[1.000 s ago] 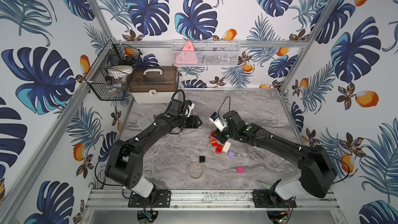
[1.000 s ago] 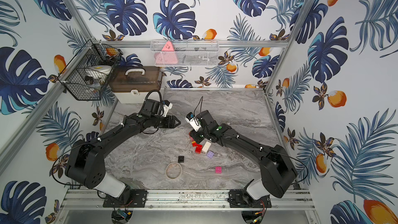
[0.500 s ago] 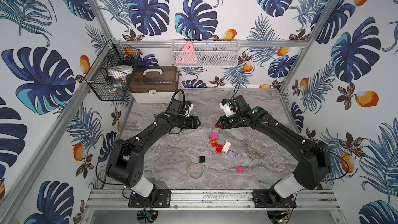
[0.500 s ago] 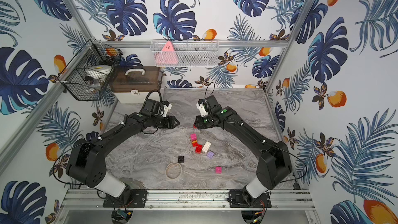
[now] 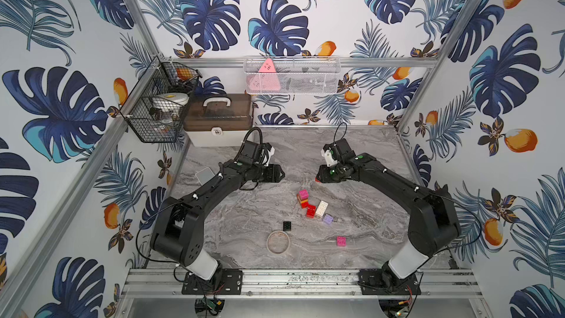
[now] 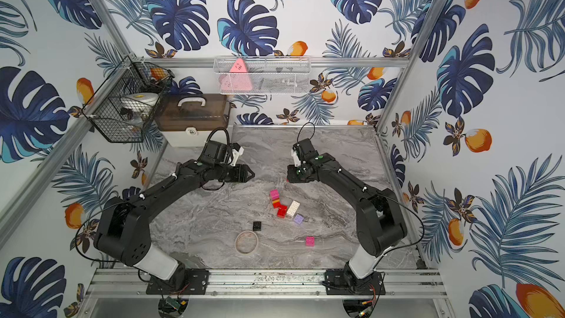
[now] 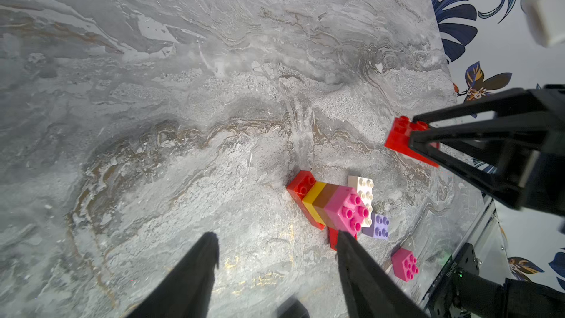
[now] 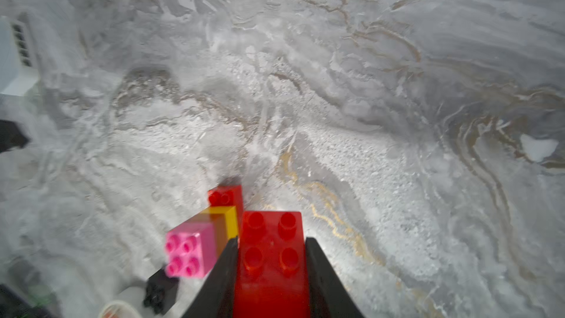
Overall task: Assemble the number 1 with lego
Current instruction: Place the lego brick at the center of the board.
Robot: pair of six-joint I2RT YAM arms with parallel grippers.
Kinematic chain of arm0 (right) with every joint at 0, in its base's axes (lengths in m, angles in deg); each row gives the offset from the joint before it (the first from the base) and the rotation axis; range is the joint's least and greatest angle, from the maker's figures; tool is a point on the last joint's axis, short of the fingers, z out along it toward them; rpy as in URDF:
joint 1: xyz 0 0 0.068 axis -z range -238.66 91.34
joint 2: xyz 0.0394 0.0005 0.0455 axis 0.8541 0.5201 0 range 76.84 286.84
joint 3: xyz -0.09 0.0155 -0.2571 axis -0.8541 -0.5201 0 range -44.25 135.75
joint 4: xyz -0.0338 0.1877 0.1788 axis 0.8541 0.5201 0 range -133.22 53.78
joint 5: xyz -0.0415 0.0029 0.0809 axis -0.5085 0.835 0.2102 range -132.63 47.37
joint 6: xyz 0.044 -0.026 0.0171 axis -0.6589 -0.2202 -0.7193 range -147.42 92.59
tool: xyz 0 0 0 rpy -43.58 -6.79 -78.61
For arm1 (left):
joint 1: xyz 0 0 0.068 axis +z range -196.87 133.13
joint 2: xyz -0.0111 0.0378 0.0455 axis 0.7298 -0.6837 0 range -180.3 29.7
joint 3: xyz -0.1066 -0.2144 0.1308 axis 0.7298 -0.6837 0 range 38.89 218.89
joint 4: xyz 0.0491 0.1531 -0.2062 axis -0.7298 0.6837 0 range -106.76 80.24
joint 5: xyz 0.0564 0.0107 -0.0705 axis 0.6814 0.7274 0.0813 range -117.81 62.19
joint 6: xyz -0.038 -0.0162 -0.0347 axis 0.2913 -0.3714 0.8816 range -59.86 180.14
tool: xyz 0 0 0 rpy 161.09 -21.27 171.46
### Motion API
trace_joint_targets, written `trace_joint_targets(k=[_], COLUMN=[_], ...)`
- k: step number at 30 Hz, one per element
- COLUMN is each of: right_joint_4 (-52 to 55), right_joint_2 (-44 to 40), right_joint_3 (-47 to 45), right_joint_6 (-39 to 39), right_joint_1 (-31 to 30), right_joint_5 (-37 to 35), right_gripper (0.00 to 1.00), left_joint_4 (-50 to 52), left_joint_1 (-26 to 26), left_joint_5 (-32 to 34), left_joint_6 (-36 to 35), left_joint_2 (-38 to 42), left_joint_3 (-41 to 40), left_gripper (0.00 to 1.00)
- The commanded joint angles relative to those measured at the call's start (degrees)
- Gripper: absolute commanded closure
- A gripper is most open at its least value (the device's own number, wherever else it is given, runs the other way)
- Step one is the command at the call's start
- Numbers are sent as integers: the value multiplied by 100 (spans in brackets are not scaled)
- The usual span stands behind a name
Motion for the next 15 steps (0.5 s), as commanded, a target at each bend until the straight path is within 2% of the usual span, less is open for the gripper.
trace_joint_targets(k=[1, 10, 15], right_joint_4=[-1193, -2803, -2795], right_joint_2=[192, 752, 880], right_joint_3=[-302, -942, -881], right_joint_6=[488, 1128, 968], right_joint_1=[6, 36, 80], right_joint_5=[-576, -1263, -1236], right_gripper=[100, 100, 94], left_joint_4=[69, 96, 112], left_joint_1=[-6, -24, -33], left_joint_5=[81, 143, 143], left_joint_6=[-160, -195, -195], left_joint_2=[61, 78, 56], left_joint_3=[32, 39, 56], left_gripper=[33, 33, 34])
